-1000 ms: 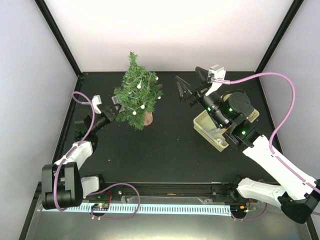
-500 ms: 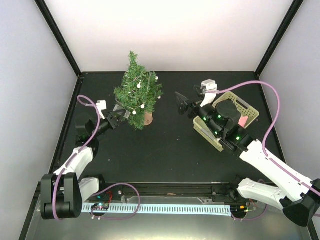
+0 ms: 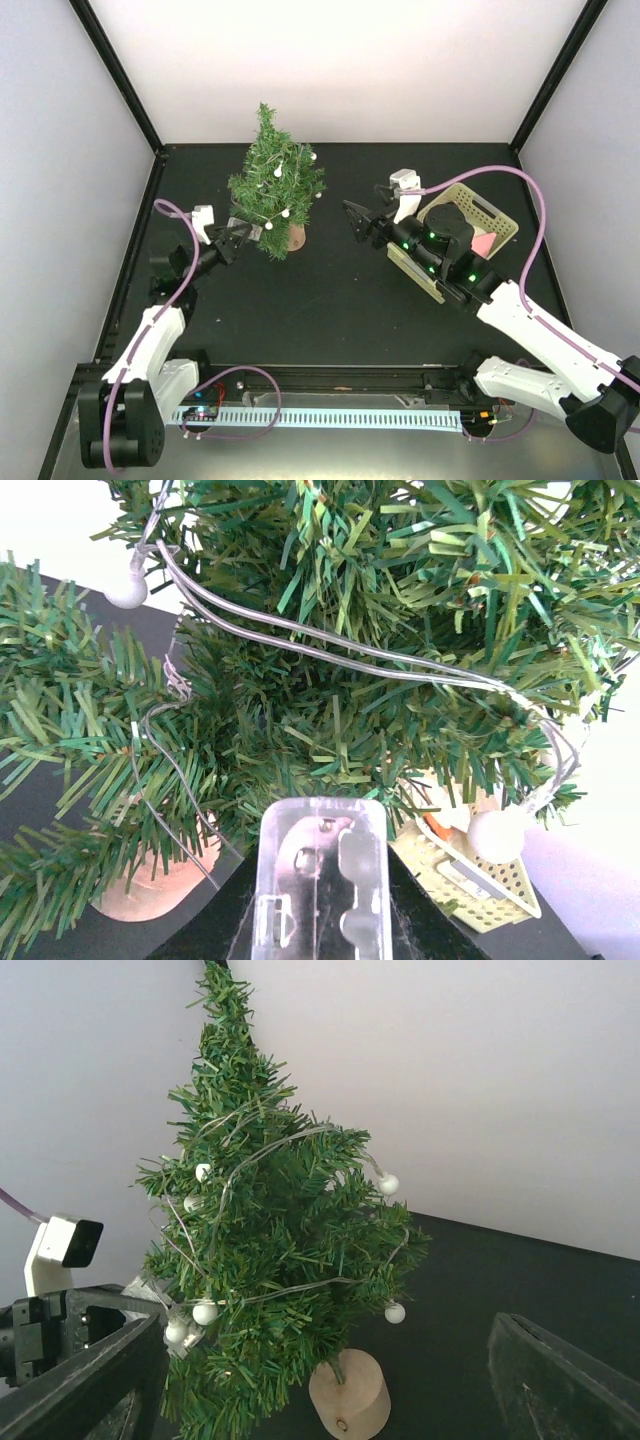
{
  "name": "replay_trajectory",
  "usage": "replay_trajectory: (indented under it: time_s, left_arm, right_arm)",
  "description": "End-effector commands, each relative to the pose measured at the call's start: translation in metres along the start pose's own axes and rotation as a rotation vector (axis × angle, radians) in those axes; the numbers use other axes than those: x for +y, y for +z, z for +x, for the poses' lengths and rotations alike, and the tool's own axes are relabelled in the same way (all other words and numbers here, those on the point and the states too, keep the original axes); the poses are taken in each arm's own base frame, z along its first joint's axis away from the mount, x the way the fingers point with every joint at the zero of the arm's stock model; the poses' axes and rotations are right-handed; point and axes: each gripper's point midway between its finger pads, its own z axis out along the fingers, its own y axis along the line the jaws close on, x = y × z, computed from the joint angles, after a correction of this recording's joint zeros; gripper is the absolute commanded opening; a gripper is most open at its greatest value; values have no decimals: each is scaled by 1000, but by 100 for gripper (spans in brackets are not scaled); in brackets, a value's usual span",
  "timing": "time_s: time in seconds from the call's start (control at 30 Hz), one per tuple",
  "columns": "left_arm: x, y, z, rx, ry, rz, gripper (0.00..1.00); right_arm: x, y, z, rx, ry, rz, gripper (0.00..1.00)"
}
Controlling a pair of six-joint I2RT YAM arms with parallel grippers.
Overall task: Decorate the small christmas tree
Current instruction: Wrap the decoration item around the Christmas tree.
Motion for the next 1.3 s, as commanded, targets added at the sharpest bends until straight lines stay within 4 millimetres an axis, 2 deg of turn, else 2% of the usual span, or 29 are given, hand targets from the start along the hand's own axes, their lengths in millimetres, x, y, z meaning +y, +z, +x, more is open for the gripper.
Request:
replay_trajectory:
  time_s: [0.0, 0.23, 0.43, 0.6, 0.73, 1.07, 1.27]
  left_arm:
    - [-2, -7, -8, -20, 8, -64, 14]
    - [-17, -14, -15, -74, -92, -20, 14]
    - [-19, -10, -10, -51, -142, 3, 15]
    - [-29, -9, -13, -50, -187, 52, 15]
    - [-34, -9, -19, -70, -178, 61, 15]
    - [-39, -4, -15, -52, -187, 82, 16]
    - [-47, -5, -21, -73, -186, 100, 16]
  right_arm:
    - [6, -8, -6, -18, -10, -23, 88]
    - [4, -9, -1, -11, -8, -20, 88]
    - [1, -8, 0, -15, -13, -3, 88]
    - [-1, -6, 2, -10, -18, 6, 88]
    - [-2, -4, 4, -5, -23, 10, 88]
    - [-5, -2, 6, -3, -30, 24, 88]
    - [-4, -2, 6, -2, -32, 23, 89]
